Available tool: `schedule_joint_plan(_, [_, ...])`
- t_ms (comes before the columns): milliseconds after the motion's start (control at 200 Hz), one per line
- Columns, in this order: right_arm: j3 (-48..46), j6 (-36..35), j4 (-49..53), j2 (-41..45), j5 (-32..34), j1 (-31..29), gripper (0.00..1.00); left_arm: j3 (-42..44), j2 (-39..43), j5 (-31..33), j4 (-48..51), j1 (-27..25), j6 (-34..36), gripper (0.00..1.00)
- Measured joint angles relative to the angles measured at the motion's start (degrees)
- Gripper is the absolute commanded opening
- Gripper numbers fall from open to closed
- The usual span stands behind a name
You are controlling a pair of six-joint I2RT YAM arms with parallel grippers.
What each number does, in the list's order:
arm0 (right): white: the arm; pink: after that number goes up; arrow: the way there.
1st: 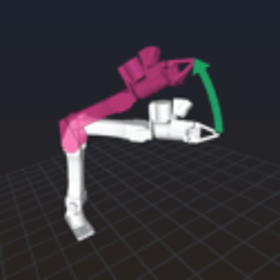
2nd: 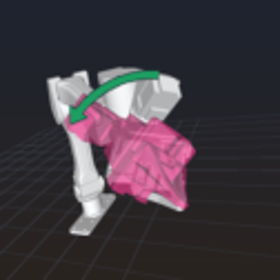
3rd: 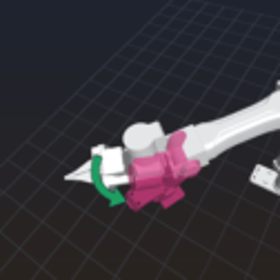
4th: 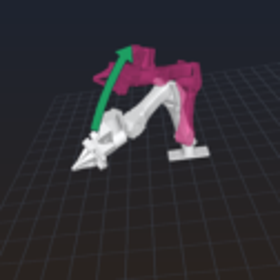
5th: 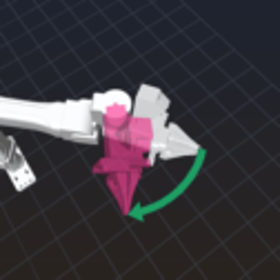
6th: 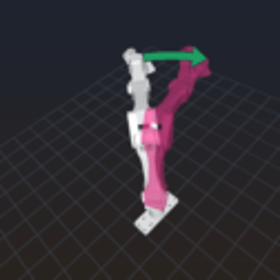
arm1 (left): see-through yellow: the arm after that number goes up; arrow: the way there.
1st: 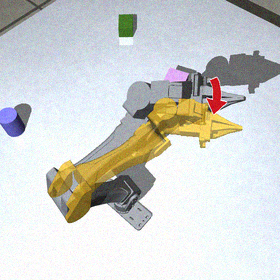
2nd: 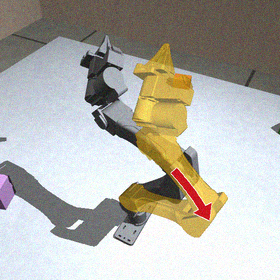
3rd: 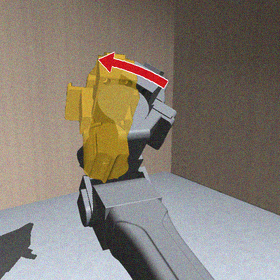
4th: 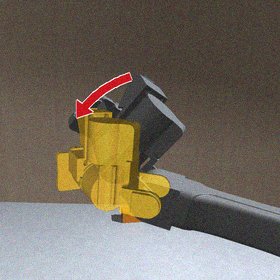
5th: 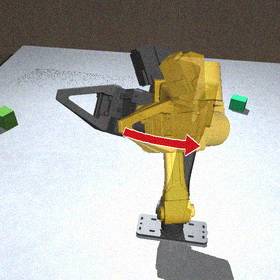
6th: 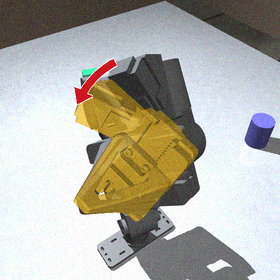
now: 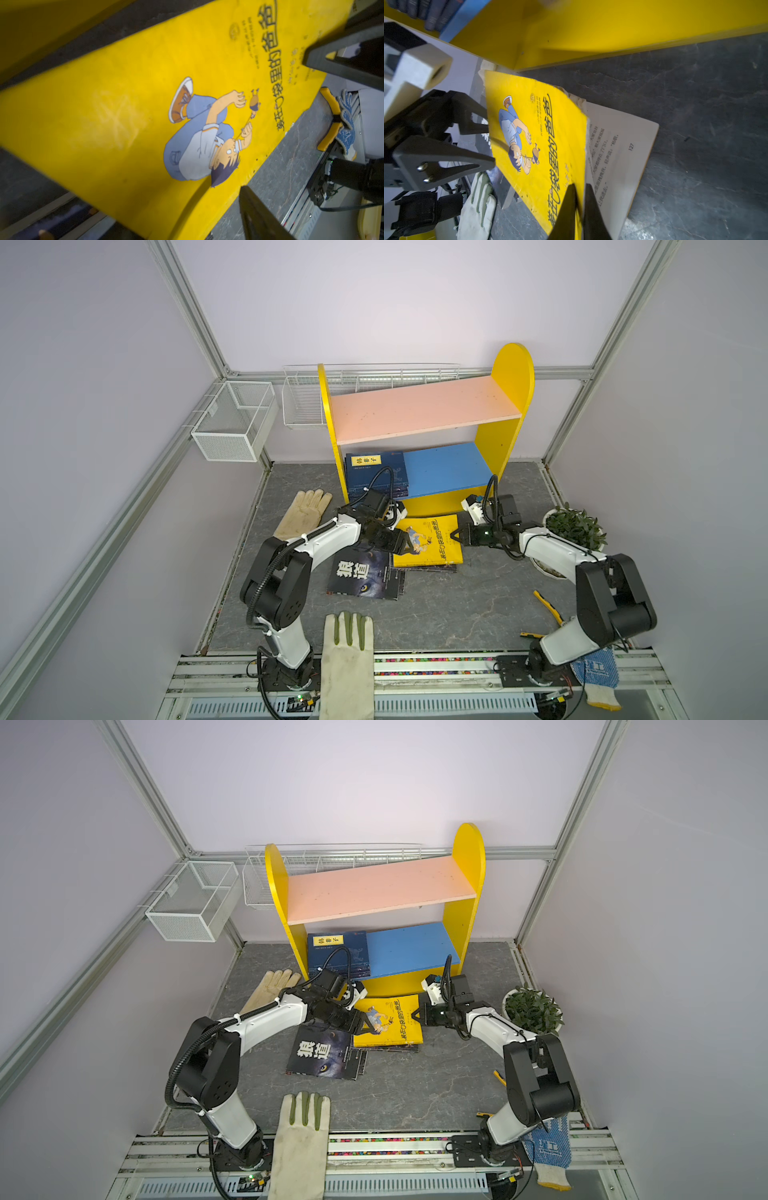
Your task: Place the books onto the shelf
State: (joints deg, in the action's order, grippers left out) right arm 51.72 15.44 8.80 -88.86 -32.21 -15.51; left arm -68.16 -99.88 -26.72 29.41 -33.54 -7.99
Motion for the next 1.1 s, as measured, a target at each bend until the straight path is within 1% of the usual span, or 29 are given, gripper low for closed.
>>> schedule_joint_plan(100, [-0.13,1.01,-0.63,2.60,-2.82,0.70,0.07,2.71,2.43,-0.55,-2.82,1.40,-1.38,0.83])
schedule_joint_plan(230, [-1.70,3.56,-3.56,6.91,-7.08,2.54,0.07,5.44,5.81,-4.63,-6.43,4.68,-4.15,0.85])
schedule_joint_plan(330, [-3.19,5.81,-5.09,8.96,-9.70,4.76,0.07,5.68,6.88,-8.28,-8.41,6.58,-5.40,0.86])
schedule_joint_plan(545, [-4.22,9.35,-7.61,10.12,-11.72,7.67,0.07,5.64,6.62,-15.32,-9.38,6.49,-6.40,0.86])
schedule_joint_plan(820, [-7.67,15.93,-13.79,11.76,-14.88,10.75,0.07,5.49,4.22,-20.85,-9.88,6.49,-7.72,0.85])
schedule_joint_plan(1100, [-7.85,18.93,-15.54,17.64,-16.39,12.83,0.07,1.90,0.42,-24.41,-10.05,6.36,-8.09,0.84])
